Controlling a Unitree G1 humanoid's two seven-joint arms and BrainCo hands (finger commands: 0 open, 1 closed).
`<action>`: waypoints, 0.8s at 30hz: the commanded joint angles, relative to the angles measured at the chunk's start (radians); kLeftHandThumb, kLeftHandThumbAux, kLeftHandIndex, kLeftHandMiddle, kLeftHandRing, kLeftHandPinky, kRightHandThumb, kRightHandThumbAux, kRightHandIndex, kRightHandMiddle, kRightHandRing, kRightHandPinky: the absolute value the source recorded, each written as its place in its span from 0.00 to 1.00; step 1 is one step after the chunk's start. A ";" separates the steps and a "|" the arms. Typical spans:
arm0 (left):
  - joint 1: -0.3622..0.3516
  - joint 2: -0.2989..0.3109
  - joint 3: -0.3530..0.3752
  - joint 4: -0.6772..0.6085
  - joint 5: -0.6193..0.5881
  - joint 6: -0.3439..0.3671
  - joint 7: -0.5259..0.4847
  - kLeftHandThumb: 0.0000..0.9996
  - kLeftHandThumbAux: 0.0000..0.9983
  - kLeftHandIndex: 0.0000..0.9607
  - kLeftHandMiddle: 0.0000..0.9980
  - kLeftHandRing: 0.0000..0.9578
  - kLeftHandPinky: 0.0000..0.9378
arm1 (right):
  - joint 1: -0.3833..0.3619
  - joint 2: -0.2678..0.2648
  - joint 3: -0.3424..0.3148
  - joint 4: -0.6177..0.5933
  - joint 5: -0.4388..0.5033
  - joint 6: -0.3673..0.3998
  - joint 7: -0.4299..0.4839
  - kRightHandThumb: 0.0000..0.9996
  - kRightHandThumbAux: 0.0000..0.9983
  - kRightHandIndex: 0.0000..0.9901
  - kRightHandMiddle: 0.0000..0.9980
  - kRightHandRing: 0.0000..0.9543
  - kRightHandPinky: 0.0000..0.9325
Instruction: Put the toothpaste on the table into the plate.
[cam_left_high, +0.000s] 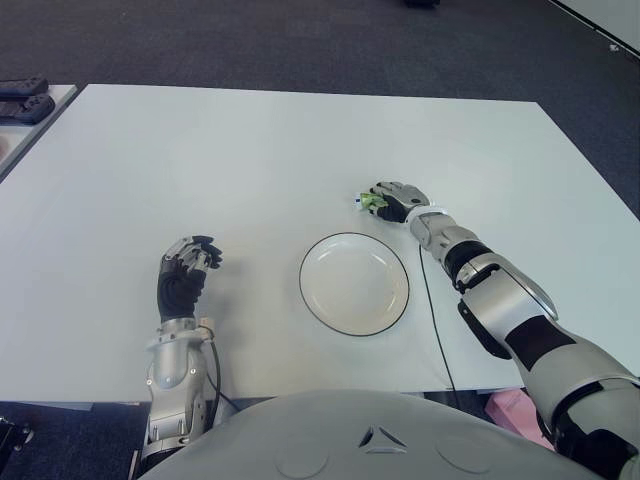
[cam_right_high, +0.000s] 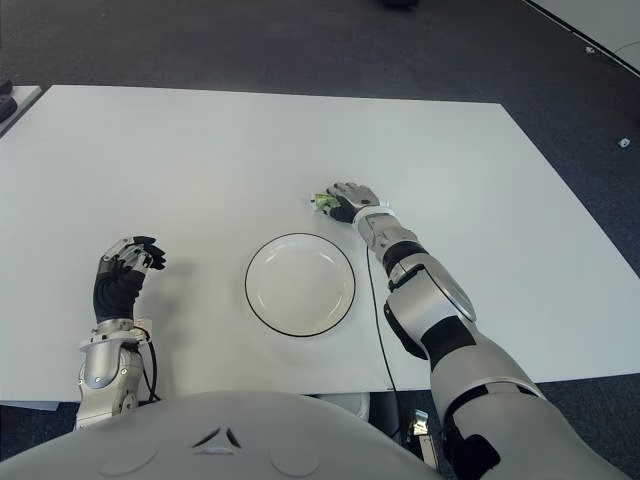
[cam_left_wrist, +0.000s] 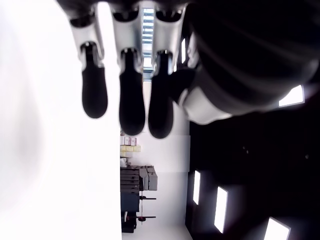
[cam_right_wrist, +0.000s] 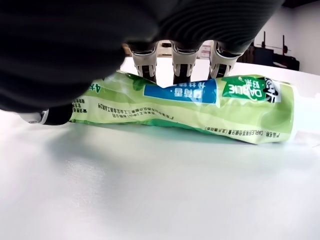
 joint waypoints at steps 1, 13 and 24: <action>0.006 -0.002 -0.003 -0.001 0.011 0.006 0.006 0.70 0.72 0.45 0.55 0.59 0.57 | 0.051 0.002 -0.010 0.030 0.018 -0.013 0.062 0.61 0.16 0.00 0.00 0.00 0.00; 0.005 -0.001 -0.004 -0.009 0.016 0.011 0.007 0.70 0.72 0.45 0.56 0.60 0.58 | 0.055 -0.006 -0.045 0.037 0.057 -0.012 0.129 0.77 0.57 0.27 0.42 0.53 0.52; -0.003 -0.009 0.003 -0.011 0.026 0.039 0.022 0.70 0.72 0.46 0.57 0.60 0.58 | 0.051 -0.009 -0.032 0.032 0.046 -0.026 0.065 0.84 0.68 0.39 0.55 0.80 0.80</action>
